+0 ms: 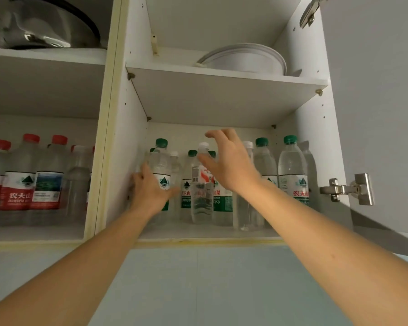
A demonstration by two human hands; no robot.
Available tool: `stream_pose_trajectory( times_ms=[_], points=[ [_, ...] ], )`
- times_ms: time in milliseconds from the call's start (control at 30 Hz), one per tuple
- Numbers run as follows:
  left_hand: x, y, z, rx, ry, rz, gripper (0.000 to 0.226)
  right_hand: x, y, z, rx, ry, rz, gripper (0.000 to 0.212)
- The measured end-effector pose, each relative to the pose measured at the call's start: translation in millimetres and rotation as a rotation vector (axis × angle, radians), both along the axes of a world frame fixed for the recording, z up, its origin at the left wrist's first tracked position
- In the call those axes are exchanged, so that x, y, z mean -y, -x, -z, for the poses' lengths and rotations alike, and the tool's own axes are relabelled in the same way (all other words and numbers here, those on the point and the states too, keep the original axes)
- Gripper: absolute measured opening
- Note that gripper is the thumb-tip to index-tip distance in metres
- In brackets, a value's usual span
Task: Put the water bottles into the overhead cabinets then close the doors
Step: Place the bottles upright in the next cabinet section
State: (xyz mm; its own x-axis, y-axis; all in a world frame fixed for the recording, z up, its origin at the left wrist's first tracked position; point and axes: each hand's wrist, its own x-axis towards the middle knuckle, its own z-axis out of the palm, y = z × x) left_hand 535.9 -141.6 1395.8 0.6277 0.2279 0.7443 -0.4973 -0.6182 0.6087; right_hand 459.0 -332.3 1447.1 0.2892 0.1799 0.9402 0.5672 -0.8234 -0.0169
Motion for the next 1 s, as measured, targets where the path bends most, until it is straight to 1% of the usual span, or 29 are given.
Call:
stream_pose_trajectory(
  times_ms=[67,133,200,300,367,500,567,667,800,900,1000],
  points=[
    [-5,-5,-1,0.029,-0.015,0.017,0.110,-15,-14,-19,-0.148,0.017,-0.034,0.070],
    [-9,-7,0,0.048,-0.057,0.039,0.112,-27,-31,-33,-0.242,0.057,-0.012,0.079],
    [-11,-10,3,0.057,-0.102,0.056,0.111,-35,-47,-45,-0.293,0.088,0.068,0.080],
    [-13,-11,5,0.067,-0.113,0.058,0.109,-42,-66,-62,-0.335,0.093,0.204,0.076],
    [-14,-13,6,0.059,-0.107,0.050,0.110,-45,-75,-69,-0.379,0.073,0.238,0.075],
    [-16,-16,5,0.052,-0.114,0.036,0.111,-47,-89,-75,-0.501,0.023,0.197,0.077],
    [-16,-16,4,0.063,-0.117,0.037,0.110,-47,-93,-76,-0.526,0.005,0.173,0.080],
    [-16,-16,5,0.059,-0.113,0.045,0.107,-49,-94,-75,-0.556,0.029,0.162,0.081],
    [-16,-11,5,0.047,-0.143,-0.013,0.105,-50,-84,-67,-0.673,0.035,0.021,0.087],
    [-13,-4,1,0.031,-0.317,-0.174,0.108,-50,-77,-58,-0.681,0.053,-0.028,0.071],
    [-14,2,-18,-0.096,-0.489,-0.316,0.114,-50,-73,-52,-0.641,-0.007,-0.095,0.057]
  ],
)
